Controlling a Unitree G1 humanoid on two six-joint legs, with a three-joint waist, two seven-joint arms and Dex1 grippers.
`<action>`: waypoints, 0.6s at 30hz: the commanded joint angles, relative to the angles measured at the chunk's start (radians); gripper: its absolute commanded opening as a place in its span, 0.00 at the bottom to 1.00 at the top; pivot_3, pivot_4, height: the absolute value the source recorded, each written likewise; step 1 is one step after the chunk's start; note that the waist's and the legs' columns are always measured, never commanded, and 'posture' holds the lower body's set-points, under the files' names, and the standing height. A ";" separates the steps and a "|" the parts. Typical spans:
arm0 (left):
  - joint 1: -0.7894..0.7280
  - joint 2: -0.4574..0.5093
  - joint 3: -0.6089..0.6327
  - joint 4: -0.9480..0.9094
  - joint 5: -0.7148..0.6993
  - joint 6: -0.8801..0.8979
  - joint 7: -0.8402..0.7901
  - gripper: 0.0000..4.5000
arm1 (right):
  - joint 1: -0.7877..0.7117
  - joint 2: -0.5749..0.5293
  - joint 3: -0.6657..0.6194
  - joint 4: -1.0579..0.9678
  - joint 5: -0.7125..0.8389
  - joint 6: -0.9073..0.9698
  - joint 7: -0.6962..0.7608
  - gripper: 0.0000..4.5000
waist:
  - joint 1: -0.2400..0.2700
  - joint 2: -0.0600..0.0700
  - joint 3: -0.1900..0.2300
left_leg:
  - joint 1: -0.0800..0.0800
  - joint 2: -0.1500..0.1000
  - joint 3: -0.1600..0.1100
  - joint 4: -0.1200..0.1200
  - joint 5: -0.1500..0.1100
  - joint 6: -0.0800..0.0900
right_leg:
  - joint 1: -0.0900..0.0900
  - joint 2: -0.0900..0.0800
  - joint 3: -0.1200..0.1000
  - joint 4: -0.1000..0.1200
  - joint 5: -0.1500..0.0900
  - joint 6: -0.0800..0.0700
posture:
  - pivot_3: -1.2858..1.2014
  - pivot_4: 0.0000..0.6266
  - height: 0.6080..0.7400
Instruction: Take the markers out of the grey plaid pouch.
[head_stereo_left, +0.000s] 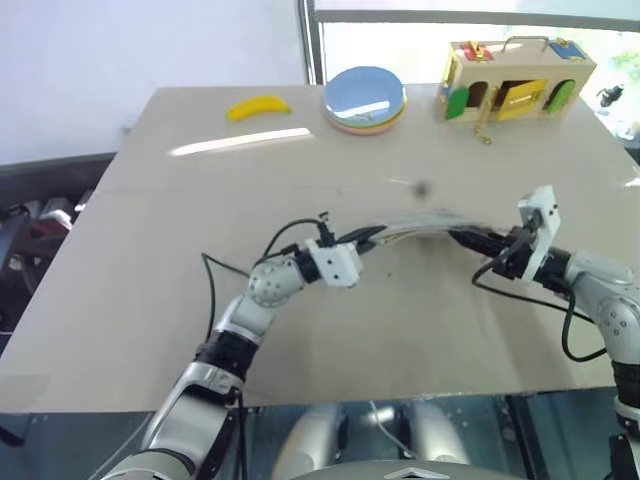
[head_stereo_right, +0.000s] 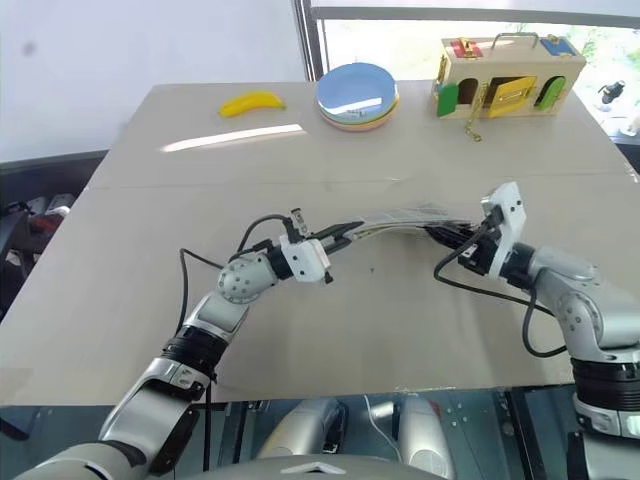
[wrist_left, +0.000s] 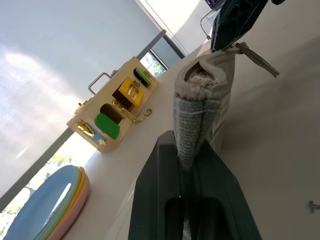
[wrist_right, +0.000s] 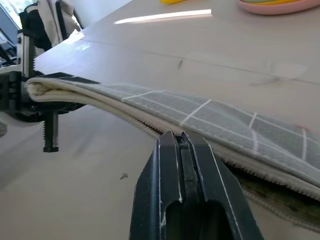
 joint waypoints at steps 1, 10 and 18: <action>-0.020 -0.006 0.007 -0.017 -0.006 -0.010 0.012 0.00 | 0.007 -0.011 -0.009 -0.049 0.012 0.005 -0.001 0.01 | -0.001 0.000 0.000 | 0.000 0.000 0.000 0.000 0.000 0.000 | 0.000 0.000 0.000 0.000 0.000 0.000 | 0.52 0.24 1.00; -0.015 -0.011 -0.003 -0.026 -0.030 -0.012 -0.017 0.00 | -0.043 0.011 0.004 0.040 -0.068 -0.023 -0.077 0.01 | -0.001 0.000 0.000 | 0.000 0.000 0.000 0.000 0.000 0.000 | 0.000 0.000 0.000 0.000 0.000 0.000 | 0.52 0.24 1.00; 0.022 -0.008 -0.021 -0.092 -0.153 0.062 -0.151 0.00 | -0.132 -0.072 0.190 0.097 -0.292 -0.176 0.024 0.30 | -0.003 0.000 0.000 | 0.000 0.000 0.001 0.000 0.000 0.000 | 0.000 0.000 -0.001 0.000 0.000 0.000 | 0.52 0.24 1.00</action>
